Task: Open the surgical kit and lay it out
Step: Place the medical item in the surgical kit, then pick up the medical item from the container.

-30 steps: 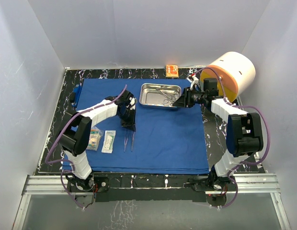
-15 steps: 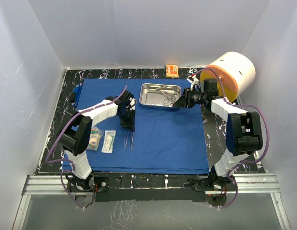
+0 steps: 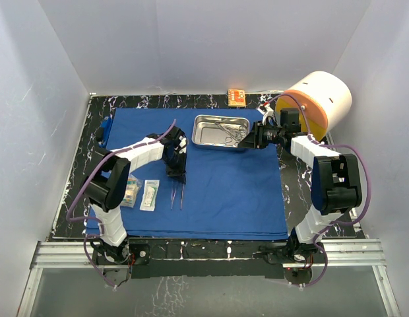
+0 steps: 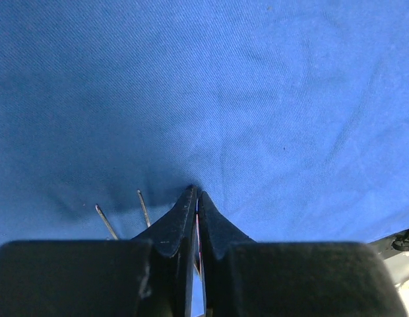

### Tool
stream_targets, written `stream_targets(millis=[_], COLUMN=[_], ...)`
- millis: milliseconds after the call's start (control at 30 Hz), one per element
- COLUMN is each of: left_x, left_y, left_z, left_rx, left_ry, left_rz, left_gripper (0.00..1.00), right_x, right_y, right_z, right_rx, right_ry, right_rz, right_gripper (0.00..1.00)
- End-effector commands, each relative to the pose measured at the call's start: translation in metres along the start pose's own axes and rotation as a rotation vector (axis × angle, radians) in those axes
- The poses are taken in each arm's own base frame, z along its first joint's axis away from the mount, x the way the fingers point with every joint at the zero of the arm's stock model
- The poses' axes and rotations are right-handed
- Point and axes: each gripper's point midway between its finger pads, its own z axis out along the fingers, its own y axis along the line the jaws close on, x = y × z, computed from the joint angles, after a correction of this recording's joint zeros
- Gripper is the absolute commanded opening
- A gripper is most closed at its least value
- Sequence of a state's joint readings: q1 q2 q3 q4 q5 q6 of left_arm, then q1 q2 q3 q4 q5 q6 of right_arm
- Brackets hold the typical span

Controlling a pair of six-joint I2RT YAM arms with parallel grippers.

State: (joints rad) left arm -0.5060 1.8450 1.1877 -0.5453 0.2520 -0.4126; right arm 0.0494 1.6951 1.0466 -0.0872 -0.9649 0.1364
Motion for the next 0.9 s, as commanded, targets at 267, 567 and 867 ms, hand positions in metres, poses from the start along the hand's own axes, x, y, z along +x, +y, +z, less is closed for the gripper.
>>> stream_targets(millis=[267, 567, 867], left_x=[-0.008, -0.017, -0.022], left_y=[-0.005, -0.017, -0.032], left_z=[-0.007, -0.028, -0.072], left_rx=[0.024, 0.065, 0.129], left_ry=[-0.018, -0.079, -0.211], left_rz=[-0.011, 0.033, 0.138], left_gripper=[0.16, 0.29, 0.41], right_x=[-0.008, -0.012, -0.045], right_y=[0.0, -0.002, -0.008], right_z=[-0.002, -0.005, -0.009], right_rx=[-0.017, 0.005, 0.1], right_ry=[-0.021, -0.02, -0.044], right_rz=[-0.021, -0.098, -0.237], right_gripper=[0.29, 0.31, 0.38])
